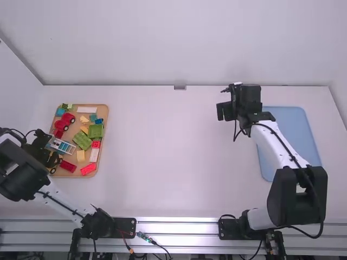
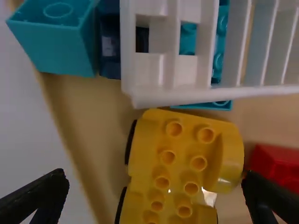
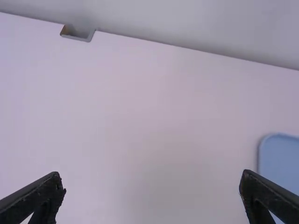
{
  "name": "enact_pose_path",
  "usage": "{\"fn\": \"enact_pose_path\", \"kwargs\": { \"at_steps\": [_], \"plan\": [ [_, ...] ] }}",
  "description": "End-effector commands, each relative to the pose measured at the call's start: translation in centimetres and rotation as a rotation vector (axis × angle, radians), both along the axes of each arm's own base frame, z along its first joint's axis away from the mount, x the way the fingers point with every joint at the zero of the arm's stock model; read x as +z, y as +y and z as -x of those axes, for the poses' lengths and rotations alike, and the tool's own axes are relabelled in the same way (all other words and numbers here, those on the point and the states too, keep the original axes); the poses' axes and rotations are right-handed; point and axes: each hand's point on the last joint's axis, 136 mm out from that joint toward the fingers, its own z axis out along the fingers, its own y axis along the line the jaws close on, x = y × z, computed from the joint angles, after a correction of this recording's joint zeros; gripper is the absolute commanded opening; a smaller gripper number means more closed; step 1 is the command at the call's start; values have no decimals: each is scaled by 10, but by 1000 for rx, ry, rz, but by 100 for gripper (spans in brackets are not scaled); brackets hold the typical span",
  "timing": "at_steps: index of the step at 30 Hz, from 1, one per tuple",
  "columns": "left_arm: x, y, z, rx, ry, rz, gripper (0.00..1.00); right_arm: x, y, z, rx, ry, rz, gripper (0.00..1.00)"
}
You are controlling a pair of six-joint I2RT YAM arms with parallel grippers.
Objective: Assemble lego blocks to make yellow taxi
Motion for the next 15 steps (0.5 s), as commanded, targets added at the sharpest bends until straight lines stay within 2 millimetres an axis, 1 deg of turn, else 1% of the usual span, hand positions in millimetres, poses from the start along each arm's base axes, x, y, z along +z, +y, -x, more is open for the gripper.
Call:
{"fn": "enact_pose_path", "kwargs": {
  "at_steps": [1, 5, 9, 15],
  "plan": [
    [-10, -2, -2, -13, 19, 21, 99, -7, 9, 5, 20, 18, -5, 99],
    [-16, -4, -2, -18, 22, 35, 99, -7, 14, 6, 37, 16, 1, 99],
    [-15, -8, -7, -46, -9, 54, 99, -7, 9, 5, 15, 14, 21, 99],
    [-14, -13, -14, -48, -47, 82, 99, -7, 10, 5, 16, 14, 20, 99]
  ]
}}
